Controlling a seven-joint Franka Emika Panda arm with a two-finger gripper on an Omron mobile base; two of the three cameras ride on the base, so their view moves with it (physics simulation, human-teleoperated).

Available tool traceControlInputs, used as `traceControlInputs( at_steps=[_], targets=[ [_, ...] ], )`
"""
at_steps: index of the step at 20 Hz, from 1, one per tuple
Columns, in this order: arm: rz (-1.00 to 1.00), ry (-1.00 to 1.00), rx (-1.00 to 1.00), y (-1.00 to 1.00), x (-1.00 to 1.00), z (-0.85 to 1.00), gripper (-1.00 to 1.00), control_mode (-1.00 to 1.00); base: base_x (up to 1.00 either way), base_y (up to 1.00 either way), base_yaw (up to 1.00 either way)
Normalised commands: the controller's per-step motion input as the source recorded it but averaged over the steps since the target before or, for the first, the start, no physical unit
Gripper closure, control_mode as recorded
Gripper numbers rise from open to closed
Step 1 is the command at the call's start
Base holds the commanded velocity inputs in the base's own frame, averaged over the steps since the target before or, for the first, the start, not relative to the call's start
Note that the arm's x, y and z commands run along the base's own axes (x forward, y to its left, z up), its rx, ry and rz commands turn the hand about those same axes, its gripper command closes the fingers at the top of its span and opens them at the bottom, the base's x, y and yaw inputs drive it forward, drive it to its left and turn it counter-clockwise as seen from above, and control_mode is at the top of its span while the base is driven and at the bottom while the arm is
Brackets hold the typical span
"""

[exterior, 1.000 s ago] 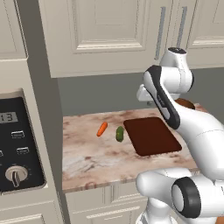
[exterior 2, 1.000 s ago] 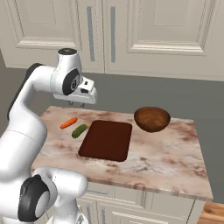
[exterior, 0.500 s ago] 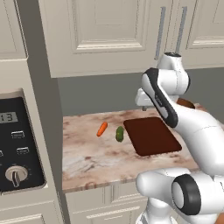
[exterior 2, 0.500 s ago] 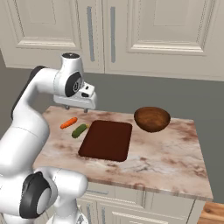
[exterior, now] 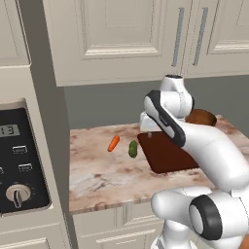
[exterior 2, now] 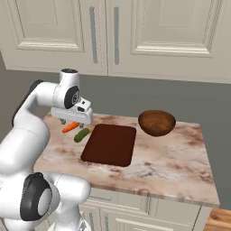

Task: Place the two vegetables and bowl onto the tray for setting up a vegetable dip station.

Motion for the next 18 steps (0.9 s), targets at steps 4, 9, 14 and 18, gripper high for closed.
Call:
traceControlInputs(
  at_steps=[4, 9, 14, 18],
  targets=[
    [-0.09, 0.03, 0.00, 0.38, 0.14, -0.45, -1.00, -1.00, 0.00, 0.00, 0.00],
    [-0.08, 0.00, 0.00, 0.29, 0.30, -0.37, -1.00, -1.00, 0.00, 0.00, 0.00],
    [-0.07, 0.00, 0.00, 0.26, 0.46, -0.37, -1.00, -1.00, 0.00, 0.00, 0.00],
    [-0.05, 0.00, 0.00, 0.19, 0.52, -0.36, -1.00, -1.00, 0.00, 0.00, 0.00]
  ],
)
